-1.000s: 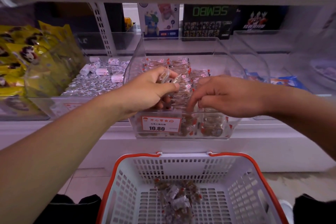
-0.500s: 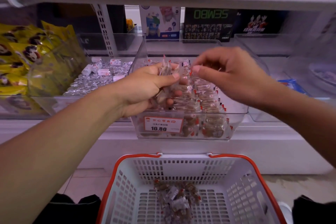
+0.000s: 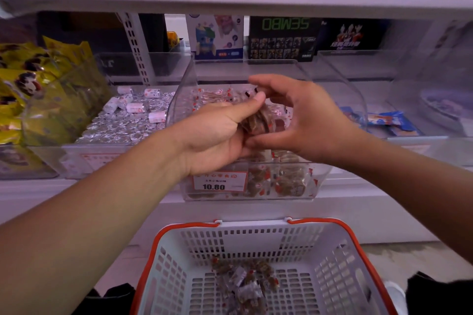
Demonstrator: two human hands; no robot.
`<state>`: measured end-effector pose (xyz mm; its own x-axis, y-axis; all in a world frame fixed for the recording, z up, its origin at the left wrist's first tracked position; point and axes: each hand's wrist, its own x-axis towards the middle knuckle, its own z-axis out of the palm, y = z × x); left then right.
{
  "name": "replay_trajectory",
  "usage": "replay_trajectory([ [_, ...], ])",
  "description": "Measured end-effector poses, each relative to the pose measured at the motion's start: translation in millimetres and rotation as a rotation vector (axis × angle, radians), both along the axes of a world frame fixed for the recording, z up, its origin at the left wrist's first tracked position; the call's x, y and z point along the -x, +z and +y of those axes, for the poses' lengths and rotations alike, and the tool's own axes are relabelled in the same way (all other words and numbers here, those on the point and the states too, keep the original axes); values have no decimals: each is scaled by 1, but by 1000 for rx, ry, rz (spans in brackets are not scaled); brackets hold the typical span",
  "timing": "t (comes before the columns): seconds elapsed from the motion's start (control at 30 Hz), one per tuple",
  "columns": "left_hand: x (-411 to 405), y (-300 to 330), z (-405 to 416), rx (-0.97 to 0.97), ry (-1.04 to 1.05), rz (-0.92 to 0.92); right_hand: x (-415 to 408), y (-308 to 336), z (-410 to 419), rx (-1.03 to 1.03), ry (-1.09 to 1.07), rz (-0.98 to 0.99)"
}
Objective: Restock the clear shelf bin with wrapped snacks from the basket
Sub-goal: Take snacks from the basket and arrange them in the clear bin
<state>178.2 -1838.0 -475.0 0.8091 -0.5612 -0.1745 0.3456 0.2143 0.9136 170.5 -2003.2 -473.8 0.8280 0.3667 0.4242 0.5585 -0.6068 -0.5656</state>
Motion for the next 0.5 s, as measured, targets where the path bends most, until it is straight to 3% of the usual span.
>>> replay_trajectory([
  [0.23,-3,-2,6,-55,-132,-52,3,0,-4,107,35,-67],
  [0.37,-10,1,14,-365,-91,-222,3,13,-15,230,219,-23],
  [0.5,-12,1,17,-610,-54,-396,3,16,-15,364,144,-185],
])
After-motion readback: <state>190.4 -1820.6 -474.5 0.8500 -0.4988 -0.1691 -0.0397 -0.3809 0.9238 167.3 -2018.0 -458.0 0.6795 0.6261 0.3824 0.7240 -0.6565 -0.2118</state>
